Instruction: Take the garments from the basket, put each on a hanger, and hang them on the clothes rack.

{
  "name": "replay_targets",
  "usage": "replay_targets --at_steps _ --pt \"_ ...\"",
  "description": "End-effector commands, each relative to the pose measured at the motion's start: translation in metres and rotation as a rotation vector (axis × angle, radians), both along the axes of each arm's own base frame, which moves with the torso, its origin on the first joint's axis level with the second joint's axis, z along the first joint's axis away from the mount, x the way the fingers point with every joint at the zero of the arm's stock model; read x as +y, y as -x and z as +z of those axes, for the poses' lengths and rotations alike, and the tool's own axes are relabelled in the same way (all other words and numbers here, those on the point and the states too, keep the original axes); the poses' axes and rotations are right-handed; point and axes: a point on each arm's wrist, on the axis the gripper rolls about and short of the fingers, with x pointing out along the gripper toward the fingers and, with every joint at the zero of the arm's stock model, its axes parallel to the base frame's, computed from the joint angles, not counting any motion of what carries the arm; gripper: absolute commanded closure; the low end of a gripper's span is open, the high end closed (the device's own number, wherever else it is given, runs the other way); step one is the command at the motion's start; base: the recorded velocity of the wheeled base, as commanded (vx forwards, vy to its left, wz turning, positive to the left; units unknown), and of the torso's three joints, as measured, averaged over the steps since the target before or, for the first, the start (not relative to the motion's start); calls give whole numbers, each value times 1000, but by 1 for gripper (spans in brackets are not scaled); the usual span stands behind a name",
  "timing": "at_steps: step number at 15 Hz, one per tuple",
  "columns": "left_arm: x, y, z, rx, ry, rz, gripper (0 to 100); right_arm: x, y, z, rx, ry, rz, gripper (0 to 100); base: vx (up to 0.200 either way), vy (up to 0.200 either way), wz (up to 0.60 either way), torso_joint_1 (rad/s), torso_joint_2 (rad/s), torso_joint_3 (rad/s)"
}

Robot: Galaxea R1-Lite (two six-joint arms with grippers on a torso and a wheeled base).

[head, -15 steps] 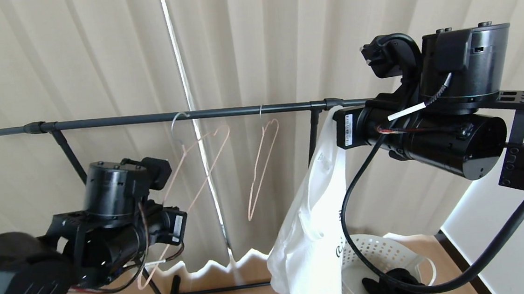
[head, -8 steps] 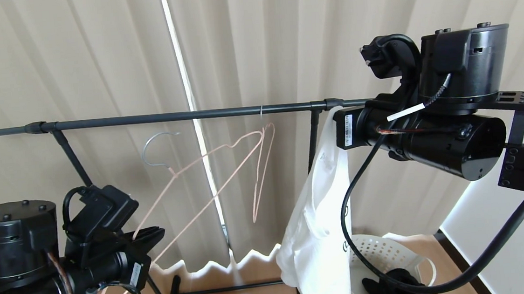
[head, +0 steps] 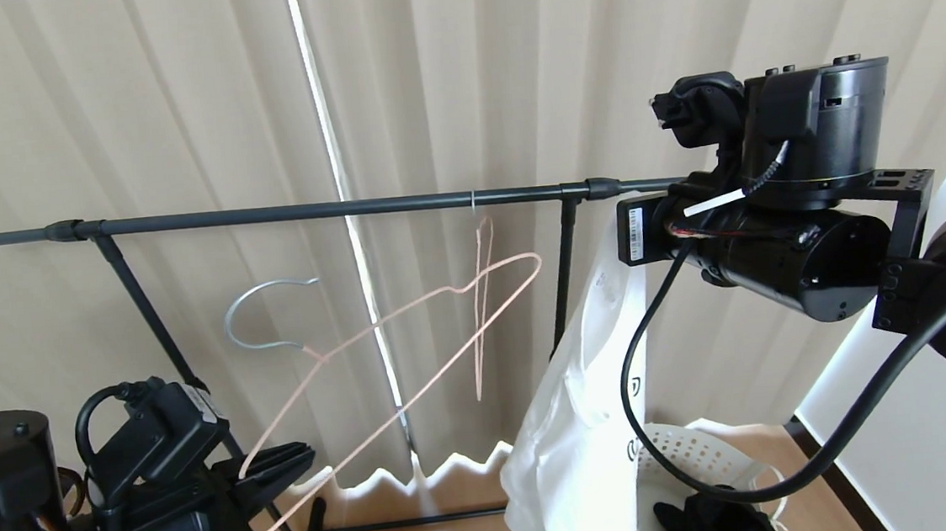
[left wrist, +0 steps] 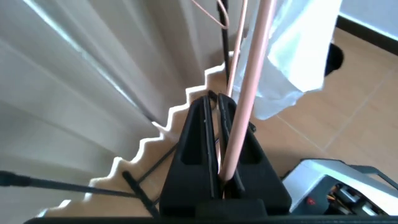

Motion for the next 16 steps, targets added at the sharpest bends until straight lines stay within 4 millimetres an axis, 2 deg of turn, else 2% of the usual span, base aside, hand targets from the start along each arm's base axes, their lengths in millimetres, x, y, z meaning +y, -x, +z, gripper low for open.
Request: replay_targets --at_steps 1,7,11,16 --pt "-4 2 -1 7 6 -35 100 1 -3 -3 7 5 -3 100 0 0 0 0 0 0" --pt "-24 1 -5 40 1 -129 100 2 -1 -4 10 8 1 100 0 0 0 0 0 0" --pt "-36 -12 -2 67 35 -132 100 5 1 -5 11 9 12 100 0 0 0 0 0 0" --pt "-42 -24 0 77 52 -112 100 8 4 -6 15 12 24 100 0 0 0 0 0 0"
